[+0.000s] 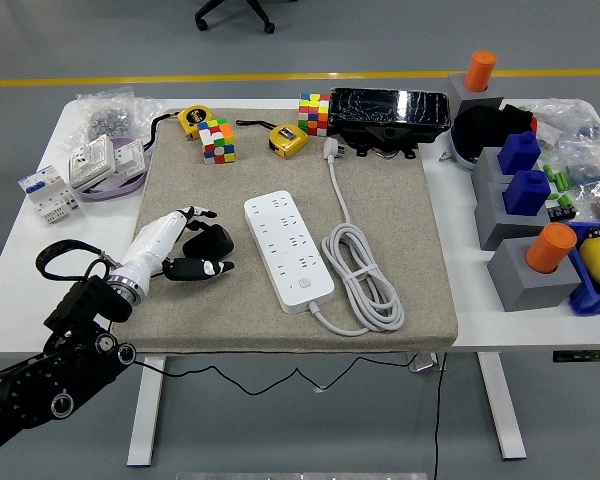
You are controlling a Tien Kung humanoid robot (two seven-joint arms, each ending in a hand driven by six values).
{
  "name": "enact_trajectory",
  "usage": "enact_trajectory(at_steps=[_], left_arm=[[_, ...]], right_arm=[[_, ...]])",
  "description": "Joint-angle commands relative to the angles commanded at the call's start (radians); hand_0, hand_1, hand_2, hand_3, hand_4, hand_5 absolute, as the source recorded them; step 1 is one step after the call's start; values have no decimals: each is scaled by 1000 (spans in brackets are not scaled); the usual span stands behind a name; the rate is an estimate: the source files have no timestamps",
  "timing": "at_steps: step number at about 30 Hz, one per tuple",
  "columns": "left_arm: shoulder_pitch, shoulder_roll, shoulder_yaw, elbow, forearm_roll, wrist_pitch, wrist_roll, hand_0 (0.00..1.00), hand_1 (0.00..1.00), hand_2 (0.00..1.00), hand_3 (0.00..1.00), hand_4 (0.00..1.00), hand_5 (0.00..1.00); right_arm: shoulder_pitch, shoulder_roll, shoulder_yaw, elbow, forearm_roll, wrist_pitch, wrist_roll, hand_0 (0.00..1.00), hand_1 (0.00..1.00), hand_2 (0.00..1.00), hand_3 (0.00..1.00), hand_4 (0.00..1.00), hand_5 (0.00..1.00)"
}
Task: Put the plug near the board,insert it into the board,press the button,pull the plug out
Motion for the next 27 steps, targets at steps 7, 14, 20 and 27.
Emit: enact_trajectory(at_steps=[7, 14, 20, 27], left_arm=[[-8, -10, 5, 25, 37, 32, -1, 400, 422, 500, 543, 787, 148], [-3, -8, -1, 10, 34, 49, -4, 341, 364, 475, 536, 637, 48], [-6, 1, 3, -60, -10, 32, -5, 336, 348, 461, 525, 652, 61], [-36, -13, 40, -102, -88, 5, -15, 332, 345, 454, 524, 642, 48]], right_arm=[[0, -1, -1, 1, -1, -4, 5, 537, 628, 623, 553, 892, 421], [0, 0, 0, 2, -2, -4, 6, 537, 628, 622, 552, 892, 419], [-1, -1, 1, 2, -2, -5, 6, 537, 628, 621, 551, 891, 419], [0, -1, -5, 3, 1, -4, 6, 537, 628, 621, 551, 891, 420]])
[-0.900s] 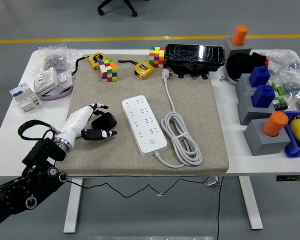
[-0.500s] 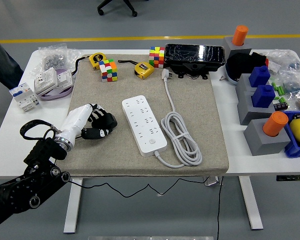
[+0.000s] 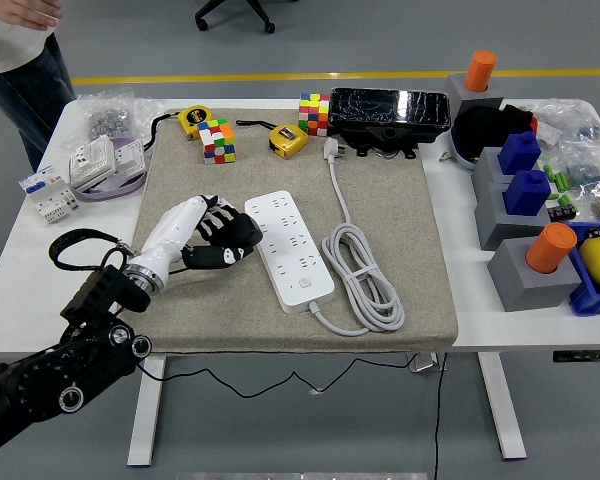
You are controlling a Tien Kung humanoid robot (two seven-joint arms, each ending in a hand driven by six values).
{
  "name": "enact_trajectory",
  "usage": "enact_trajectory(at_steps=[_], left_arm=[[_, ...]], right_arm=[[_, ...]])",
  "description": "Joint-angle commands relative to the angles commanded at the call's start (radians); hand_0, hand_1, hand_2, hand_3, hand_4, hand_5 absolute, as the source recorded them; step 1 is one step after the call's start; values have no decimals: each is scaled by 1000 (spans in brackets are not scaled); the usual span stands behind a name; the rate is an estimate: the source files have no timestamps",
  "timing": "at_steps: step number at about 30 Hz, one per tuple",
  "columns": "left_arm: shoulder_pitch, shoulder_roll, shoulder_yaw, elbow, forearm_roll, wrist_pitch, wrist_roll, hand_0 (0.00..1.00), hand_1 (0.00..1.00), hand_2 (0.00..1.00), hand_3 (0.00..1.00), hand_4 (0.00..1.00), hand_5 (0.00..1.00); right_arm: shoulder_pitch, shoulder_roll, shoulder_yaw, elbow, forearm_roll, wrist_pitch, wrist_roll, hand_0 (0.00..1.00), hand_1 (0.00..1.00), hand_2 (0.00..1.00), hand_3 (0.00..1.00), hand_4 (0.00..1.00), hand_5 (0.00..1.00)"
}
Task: Put the plug near the board,insert it into the board,press the button,pull the plug out
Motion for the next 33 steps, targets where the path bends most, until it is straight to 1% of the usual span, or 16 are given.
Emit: enact_trajectory(at_steps=[1, 2, 9, 15, 20, 33], left_arm=[[-8, -6, 9, 3, -2, -3, 3, 332, 345, 454, 524, 642, 48], [-14, -10, 17, 6, -3, -6, 4, 331, 346, 453, 527, 614, 27], [-43, -25, 53, 28, 7, -12, 16, 330, 345, 453, 528, 611, 27], [-60, -25, 67, 47, 8, -17, 26, 330, 344, 453, 528, 610, 27], [-63, -25, 72, 61, 14, -24, 34, 330, 343, 452, 528, 611, 30], [-64, -16, 81, 48, 6, -45, 45, 330, 342, 451, 526, 608, 27]], right_arm=[[0, 0, -2, 0, 0, 0, 0, 537, 628, 621, 551, 891, 420], [1, -1, -3, 1, 1, 0, 0, 537, 628, 619, 551, 888, 416], [3, -5, -6, 3, 1, 1, -1, 538, 628, 618, 551, 888, 416], [7, -9, -9, 4, 1, 0, -1, 537, 628, 616, 550, 886, 414], [8, -11, -10, 5, 0, 1, -1, 536, 629, 615, 550, 885, 412], [7, -15, -4, 8, -4, 0, -1, 537, 628, 617, 549, 884, 412]])
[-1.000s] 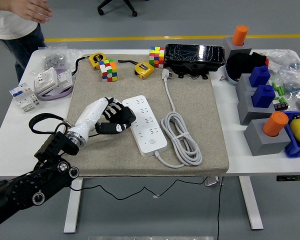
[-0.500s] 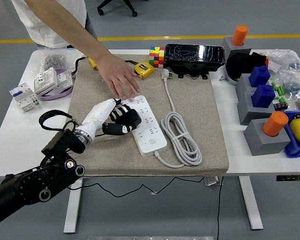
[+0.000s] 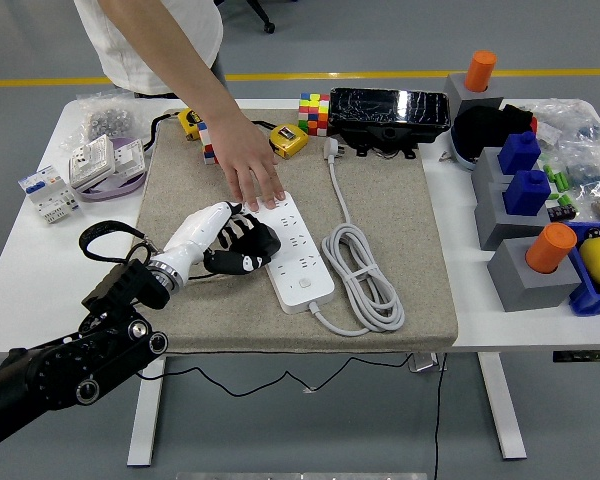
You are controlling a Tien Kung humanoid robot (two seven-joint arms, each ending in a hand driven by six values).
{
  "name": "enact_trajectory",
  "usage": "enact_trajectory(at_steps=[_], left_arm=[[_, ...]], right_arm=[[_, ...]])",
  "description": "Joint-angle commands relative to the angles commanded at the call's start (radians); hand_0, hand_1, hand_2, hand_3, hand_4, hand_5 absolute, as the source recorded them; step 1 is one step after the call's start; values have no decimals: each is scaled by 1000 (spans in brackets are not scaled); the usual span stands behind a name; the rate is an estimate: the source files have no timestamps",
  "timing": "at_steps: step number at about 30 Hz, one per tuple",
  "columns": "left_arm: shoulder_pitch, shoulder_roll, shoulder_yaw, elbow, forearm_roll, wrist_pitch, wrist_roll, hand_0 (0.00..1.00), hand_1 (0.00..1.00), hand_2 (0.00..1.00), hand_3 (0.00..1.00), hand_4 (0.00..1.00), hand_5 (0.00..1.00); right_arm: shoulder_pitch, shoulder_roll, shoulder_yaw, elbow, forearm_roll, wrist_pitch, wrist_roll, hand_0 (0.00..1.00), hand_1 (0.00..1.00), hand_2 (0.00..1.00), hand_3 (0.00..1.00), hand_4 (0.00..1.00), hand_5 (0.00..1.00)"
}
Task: Put the plug near the board,insert it into the board,press the button,pull the plug out
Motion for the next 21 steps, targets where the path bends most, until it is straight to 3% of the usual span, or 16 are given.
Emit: enact_trajectory(at_steps=[21], left_arm=[[2, 7, 4, 6, 0, -40, 18, 342, 356, 457, 530, 613, 28]], right_arm=[[0, 1, -2, 0, 3, 0, 0, 536, 628, 616, 549, 885, 411]])
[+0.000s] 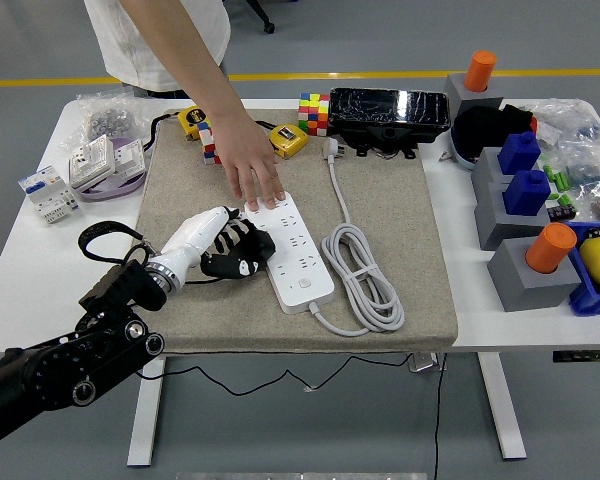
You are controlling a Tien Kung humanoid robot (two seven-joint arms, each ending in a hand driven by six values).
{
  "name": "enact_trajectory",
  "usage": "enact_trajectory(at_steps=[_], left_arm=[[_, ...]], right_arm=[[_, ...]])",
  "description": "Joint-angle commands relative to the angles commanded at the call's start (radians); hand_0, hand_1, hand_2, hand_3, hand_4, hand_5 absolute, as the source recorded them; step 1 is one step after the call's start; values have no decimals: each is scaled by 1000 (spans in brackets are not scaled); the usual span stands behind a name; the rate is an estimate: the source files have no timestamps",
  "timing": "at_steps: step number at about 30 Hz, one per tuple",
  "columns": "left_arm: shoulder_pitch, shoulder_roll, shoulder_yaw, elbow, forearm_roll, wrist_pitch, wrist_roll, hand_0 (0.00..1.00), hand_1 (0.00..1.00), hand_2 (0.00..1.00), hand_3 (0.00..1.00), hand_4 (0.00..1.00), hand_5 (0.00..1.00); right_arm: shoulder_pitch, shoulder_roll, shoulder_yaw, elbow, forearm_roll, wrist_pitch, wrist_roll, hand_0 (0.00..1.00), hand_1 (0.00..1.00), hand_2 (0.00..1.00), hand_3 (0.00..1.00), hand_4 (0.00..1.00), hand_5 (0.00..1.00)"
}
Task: Put the plug near the board,insert it into the board,press the button,pull the plug out
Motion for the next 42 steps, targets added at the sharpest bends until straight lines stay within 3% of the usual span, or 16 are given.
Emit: enact_trajectory(at_steps=[1, 2, 7, 8, 17, 24, 25, 26, 31, 32, 36, 42], left_arm=[[0, 0, 0, 0, -1, -3, 1, 342, 356, 457, 530, 613, 28], [0, -1, 1, 1, -2, -8, 2, 549, 636, 573, 608, 866, 184], [1, -3, 2, 5, -5, -2, -13, 549, 636, 573, 608, 866, 184], [1, -3, 2, 5, -4, 1, -16, 678, 756, 716, 769, 998, 344], [11, 1, -13, -11, -23, 22, -53, 691, 767, 742, 790, 998, 385], [36, 21, -35, -59, -44, 75, -106, 677, 762, 732, 784, 998, 423], [49, 32, -38, -79, -45, 98, -126, 677, 762, 732, 784, 998, 423], [60, 41, -39, -95, -41, 117, -139, 633, 709, 689, 729, 895, 426], [119, 93, -44, -162, 59, 166, -171, 633, 709, 689, 729, 895, 426], [128, 100, -44, -170, 69, 170, -176, 660, 734, 697, 686, 876, 430], [161, 135, -38, -217, 80, 170, -182, 660, 734, 697, 686, 876, 430], [168, 142, -17, -229, 95, 144, -150, 704, 755, 717, 683, 851, 418]], right_arm=[[0, 0, 0, 0, 0, 0, 0, 536, 628, 616, 549, 885, 411], [0, 0, 0, 1, 0, 0, 0, 537, 627, 614, 549, 885, 411], [-2, 1, -1, 0, 1, 1, 0, 537, 627, 614, 549, 885, 411], [-2, 2, -1, 0, 1, 1, -1, 537, 627, 614, 549, 885, 412], [-5, 4, 3, 0, -1, 1, -1, 537, 628, 614, 550, 885, 412], [-6, 8, 11, 2, -4, 1, -1, 537, 628, 614, 549, 885, 412], [-6, 8, 12, 4, -5, 1, -1, 537, 628, 614, 549, 885, 412], [-7, 8, 12, 5, -6, 1, 0, 537, 626, 614, 549, 885, 412], [-9, 11, 15, 5, -8, 1, -1, 537, 626, 614, 549, 885, 412], [-10, 12, 15, 4, -8, 1, -1, 537, 629, 614, 550, 886, 412], [-15, 16, 24, 5, -14, 1, -1, 537, 629, 614, 550, 886, 412], [-14, 17, 29, 7, -14, 1, 0, 537, 626, 613, 549, 885, 412]])
